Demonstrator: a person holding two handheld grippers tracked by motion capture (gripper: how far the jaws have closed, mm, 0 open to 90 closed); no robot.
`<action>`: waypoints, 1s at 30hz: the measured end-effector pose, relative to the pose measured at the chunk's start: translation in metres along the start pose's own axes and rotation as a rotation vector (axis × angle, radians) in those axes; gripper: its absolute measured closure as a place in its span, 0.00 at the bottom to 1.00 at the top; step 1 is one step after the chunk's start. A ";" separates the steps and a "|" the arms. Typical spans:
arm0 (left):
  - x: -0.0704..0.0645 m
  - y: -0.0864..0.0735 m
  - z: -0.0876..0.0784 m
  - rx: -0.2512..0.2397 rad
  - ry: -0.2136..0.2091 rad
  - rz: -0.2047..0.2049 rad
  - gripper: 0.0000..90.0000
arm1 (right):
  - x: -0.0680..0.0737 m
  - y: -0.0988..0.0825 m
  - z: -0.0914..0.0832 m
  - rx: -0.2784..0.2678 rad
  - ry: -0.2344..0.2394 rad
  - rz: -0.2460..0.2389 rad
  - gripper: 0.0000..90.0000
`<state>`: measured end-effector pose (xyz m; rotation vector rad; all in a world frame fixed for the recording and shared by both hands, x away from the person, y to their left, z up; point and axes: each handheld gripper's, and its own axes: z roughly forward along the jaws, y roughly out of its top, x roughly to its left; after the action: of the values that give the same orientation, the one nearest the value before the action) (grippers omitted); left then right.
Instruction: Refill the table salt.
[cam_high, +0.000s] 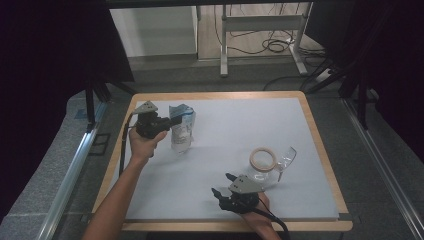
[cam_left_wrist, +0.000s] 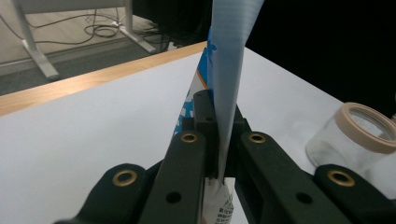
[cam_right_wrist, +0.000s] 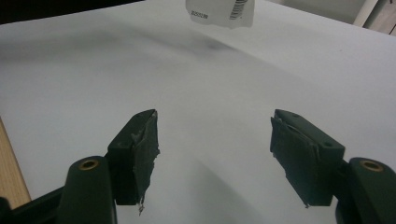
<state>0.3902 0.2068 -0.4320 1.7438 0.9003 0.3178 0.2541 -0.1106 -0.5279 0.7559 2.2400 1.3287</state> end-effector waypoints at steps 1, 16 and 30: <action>-0.003 -0.001 0.000 0.000 -0.009 0.000 1.00 | 0.000 0.000 0.000 0.000 0.000 0.000 0.36; -0.037 -0.003 -0.017 -0.019 -0.063 0.007 1.00 | 0.005 0.002 0.010 0.026 -0.009 0.005 0.31; -0.067 -0.005 -0.022 -0.006 -0.106 0.024 1.00 | 0.006 0.011 0.029 0.036 -0.051 0.025 0.30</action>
<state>0.3292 0.1755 -0.4137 1.7503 0.8026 0.2412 0.2698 -0.0839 -0.5318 0.8236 2.2273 1.2693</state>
